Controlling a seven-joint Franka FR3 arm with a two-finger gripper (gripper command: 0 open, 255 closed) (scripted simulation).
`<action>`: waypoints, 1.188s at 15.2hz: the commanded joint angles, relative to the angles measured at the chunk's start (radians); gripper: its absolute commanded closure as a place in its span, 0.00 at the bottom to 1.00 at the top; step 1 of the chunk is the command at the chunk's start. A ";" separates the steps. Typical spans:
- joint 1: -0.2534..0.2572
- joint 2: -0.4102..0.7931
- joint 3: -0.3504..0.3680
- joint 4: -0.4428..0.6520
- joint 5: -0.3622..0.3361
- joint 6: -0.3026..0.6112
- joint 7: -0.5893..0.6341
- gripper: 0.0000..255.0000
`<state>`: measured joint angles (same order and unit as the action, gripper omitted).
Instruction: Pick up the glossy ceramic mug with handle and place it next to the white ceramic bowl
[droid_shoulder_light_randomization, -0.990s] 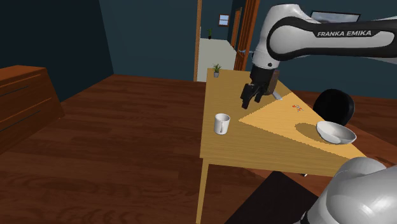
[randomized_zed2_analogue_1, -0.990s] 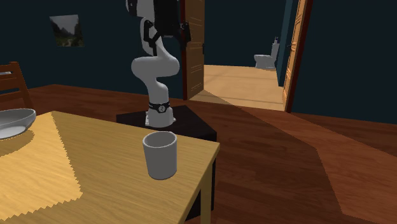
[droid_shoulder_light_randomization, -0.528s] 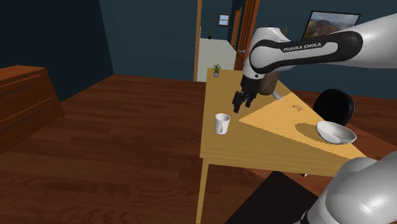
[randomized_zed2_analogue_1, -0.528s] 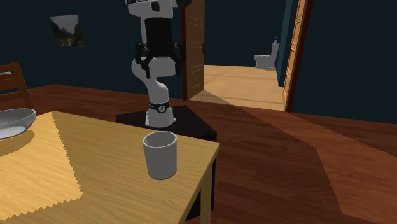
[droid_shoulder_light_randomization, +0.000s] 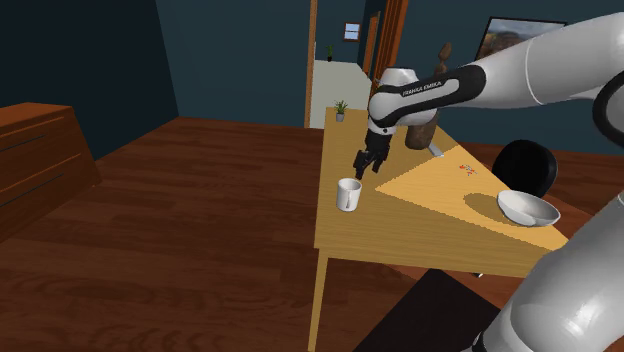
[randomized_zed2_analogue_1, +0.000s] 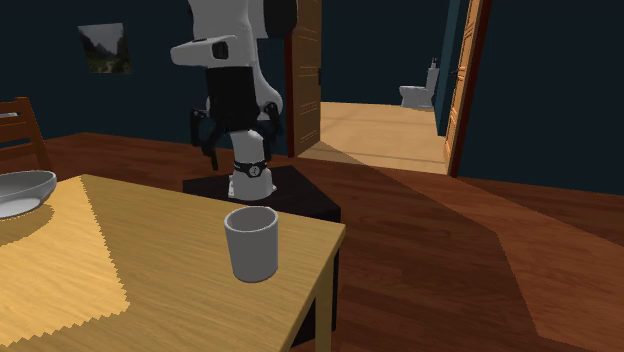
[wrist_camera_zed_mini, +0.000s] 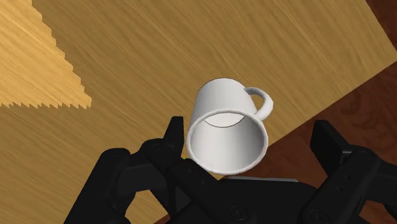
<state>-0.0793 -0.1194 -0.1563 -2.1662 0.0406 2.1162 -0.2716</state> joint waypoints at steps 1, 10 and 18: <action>-0.006 0.071 -0.014 0.037 0.021 0.031 -0.033 0.00; -0.036 0.318 -0.029 0.179 0.108 0.122 -0.131 0.00; -0.037 0.353 -0.025 0.161 0.121 0.174 -0.140 0.00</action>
<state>-0.1160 0.2330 -0.1809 -2.0054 0.1615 2.2892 -0.4112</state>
